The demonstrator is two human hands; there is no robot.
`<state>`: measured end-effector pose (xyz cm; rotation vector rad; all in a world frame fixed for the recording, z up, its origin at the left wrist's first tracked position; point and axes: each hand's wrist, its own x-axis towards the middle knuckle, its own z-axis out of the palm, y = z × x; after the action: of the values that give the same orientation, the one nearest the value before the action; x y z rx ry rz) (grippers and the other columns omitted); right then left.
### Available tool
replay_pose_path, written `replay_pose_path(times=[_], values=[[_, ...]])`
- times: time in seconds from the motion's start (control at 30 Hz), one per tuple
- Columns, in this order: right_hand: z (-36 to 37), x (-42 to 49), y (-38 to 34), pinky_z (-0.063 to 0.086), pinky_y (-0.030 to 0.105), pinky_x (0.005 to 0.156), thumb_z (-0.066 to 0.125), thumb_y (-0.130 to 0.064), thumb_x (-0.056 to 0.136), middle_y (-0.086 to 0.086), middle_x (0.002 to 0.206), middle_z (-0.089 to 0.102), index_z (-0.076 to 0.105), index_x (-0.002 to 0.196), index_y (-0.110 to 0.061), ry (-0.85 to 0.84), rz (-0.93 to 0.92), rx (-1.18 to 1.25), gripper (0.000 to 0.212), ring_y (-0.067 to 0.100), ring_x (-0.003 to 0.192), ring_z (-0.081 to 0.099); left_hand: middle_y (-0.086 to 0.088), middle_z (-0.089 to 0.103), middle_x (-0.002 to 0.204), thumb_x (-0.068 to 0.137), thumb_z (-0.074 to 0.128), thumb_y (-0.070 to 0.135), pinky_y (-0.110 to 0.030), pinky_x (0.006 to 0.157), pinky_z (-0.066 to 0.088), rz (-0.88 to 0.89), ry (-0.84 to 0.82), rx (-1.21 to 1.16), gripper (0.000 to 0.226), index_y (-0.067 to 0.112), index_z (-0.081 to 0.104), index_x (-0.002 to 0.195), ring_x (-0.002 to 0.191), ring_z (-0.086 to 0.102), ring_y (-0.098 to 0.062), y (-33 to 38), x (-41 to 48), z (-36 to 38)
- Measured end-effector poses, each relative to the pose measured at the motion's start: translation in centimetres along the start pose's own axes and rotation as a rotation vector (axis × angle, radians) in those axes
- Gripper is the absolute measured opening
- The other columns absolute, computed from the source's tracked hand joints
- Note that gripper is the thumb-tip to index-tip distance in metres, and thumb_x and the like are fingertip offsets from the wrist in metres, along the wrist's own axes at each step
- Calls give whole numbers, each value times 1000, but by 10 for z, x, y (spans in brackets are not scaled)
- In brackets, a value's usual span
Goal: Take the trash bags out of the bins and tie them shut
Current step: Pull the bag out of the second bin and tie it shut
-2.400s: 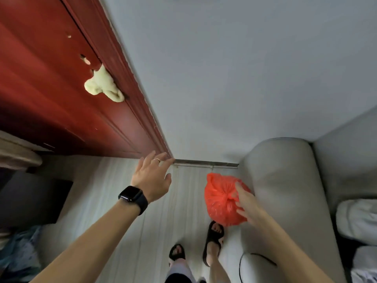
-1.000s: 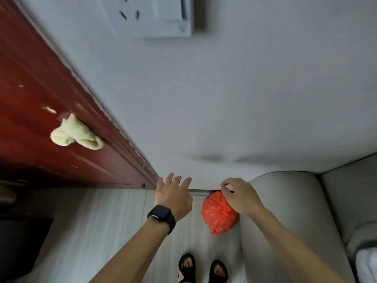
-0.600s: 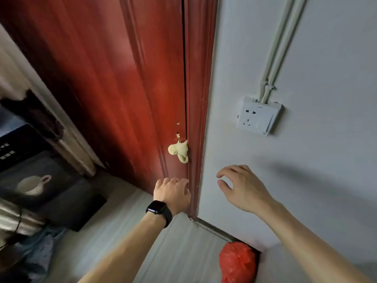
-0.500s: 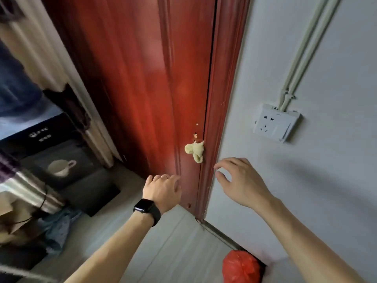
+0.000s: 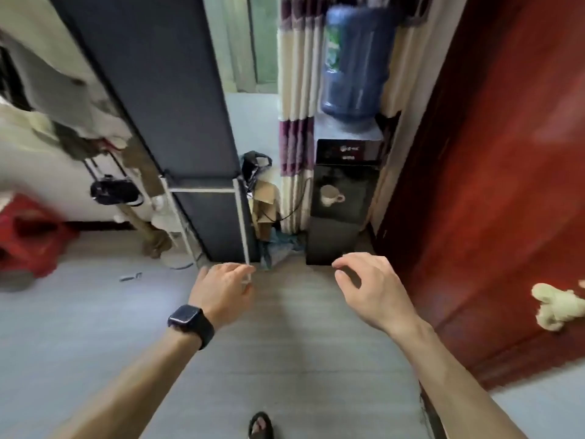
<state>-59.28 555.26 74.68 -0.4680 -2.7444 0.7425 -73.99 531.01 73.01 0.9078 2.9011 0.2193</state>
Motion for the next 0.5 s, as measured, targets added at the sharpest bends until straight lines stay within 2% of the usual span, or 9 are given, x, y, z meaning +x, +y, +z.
replay_pose_path(times=[0.13, 0.23, 0.37, 0.5], values=[[55, 48, -101, 42, 30, 101, 53, -37, 93, -16, 115, 66, 69, 108, -33, -137, -194, -8, 23, 16, 112, 55, 7, 59, 136, 92, 47, 42, -41, 102, 39, -233, 75, -26, 43, 36, 54, 134, 123, 54, -20, -112, -45, -23], [105, 80, -192, 42, 28, 101, 57, -35, 92, -13, 115, 68, 71, 108, -31, -195, -337, 6, 22, 16, 111, 55, 9, 59, 136, 92, 46, 43, -39, 101, 39, -402, 141, -24, 44, 37, 54, 134, 122, 54, -19, -206, -80, -36], [184, 114, -307, 46, 35, 100, 51, -44, 90, -15, 116, 67, 70, 108, -34, -304, -514, 17, 28, 16, 114, 55, 12, 60, 135, 90, 42, 46, -34, 99, 38, -598, 197, -6, 46, 39, 53, 134, 122, 55, -15, -317, -127, -51], [256, 124, -419, 46, 34, 101, 56, -40, 92, -17, 121, 65, 68, 114, -37, -386, -659, 57, 26, 15, 116, 51, 13, 59, 135, 91, 43, 45, -32, 99, 35, -777, 213, -8, 45, 39, 52, 134, 123, 53, -13, -417, -179, -67]])
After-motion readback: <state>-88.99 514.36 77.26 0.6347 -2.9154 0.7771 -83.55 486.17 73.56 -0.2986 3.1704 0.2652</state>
